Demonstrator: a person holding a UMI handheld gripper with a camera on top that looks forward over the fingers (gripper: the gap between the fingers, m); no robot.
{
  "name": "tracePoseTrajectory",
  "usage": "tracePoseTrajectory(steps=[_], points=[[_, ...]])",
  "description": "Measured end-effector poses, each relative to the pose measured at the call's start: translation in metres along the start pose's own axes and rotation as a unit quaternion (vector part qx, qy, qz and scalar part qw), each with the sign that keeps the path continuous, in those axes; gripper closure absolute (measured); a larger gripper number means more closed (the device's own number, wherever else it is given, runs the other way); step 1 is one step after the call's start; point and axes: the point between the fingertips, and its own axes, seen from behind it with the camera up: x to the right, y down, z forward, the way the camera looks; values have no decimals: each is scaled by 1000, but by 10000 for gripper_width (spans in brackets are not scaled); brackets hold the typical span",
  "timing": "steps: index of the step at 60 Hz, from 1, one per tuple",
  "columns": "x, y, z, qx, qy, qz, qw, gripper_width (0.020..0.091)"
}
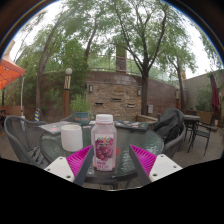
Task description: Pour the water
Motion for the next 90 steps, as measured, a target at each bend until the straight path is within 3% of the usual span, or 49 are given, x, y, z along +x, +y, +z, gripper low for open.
tracePoseTrajectory(steps=[13,16,18,26,34,36,45,51,56,66,71,77,90], points=[[-20,5,55,9,39,-24,999,308],[-24,8,63,2,53,-27,998,400],[-20,12,65,-7,65,-29,997,561],[-19,9,67,23,90,-16,996,621],[-22,13,64,18,76,-28,997,671],[-20,6,66,19,72,-46,996,698],[-9,-50,85,46,64,-189,979,699],[-21,-102,109,79,63,-394,914,699],[-41,-137,136,98,43,-567,817,699],[-97,-130,158,141,-7,-861,488,701],[-100,-124,167,139,-33,-905,402,701],[-106,-126,165,149,-41,-928,340,699],[-105,-126,159,148,-44,-930,333,698]])
